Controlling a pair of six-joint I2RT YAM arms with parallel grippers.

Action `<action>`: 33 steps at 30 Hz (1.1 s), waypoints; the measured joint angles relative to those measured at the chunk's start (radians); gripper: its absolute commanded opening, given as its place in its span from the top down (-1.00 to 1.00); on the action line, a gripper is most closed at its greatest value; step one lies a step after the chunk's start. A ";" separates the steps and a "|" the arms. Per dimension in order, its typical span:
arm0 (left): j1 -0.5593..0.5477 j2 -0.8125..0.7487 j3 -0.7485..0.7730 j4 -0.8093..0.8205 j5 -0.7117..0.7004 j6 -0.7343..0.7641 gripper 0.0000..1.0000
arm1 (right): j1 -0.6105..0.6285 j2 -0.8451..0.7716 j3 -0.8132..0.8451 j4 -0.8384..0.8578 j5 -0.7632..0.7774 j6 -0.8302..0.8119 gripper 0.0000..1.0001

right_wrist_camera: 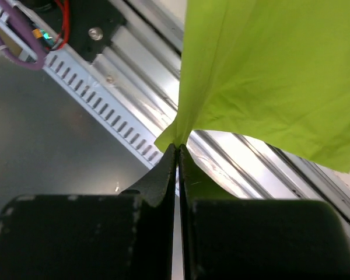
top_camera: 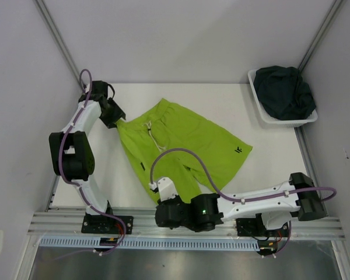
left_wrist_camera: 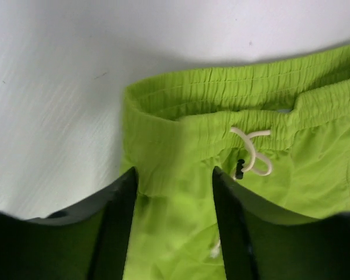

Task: Fold and stack the shorts
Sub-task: Fold the shorts

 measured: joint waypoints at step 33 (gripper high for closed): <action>0.274 -0.471 -0.771 0.531 0.289 -0.048 -0.13 | -0.378 -0.211 -0.390 0.147 -0.174 -0.006 1.00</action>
